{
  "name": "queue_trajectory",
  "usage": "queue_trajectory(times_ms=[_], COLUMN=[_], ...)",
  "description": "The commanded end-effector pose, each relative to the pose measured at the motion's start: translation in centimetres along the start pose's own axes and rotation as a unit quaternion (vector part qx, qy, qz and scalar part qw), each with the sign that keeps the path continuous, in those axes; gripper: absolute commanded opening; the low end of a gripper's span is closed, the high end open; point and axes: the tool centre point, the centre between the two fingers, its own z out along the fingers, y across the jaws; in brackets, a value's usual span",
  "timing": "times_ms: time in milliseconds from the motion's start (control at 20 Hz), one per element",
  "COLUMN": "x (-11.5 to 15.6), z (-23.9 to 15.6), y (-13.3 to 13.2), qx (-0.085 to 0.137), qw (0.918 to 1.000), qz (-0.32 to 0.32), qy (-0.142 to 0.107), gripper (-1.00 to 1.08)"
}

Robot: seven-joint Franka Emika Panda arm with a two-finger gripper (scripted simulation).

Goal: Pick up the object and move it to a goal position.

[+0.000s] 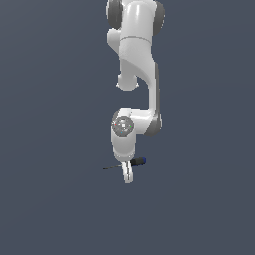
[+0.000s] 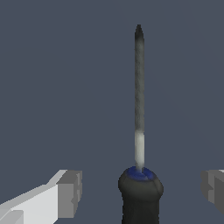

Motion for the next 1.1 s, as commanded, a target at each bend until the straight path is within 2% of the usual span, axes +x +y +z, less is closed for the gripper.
queue_trajectory(times_ms=[0,150,200,1050], x=[0.01,0.01,0.01,0.61], z=[0.69,0.78,0.78,0.14], y=[-0.07,-0.16,-0.16,0.58], qx=[0.001,0.001,0.001,0.001], qw=[1.0,1.0,1.0,1.0], qz=[0.0,0.0,0.0,0.0], qy=[0.0,0.0,0.0,0.0], gripper=[1.0,1.0,-1.0,-1.0])
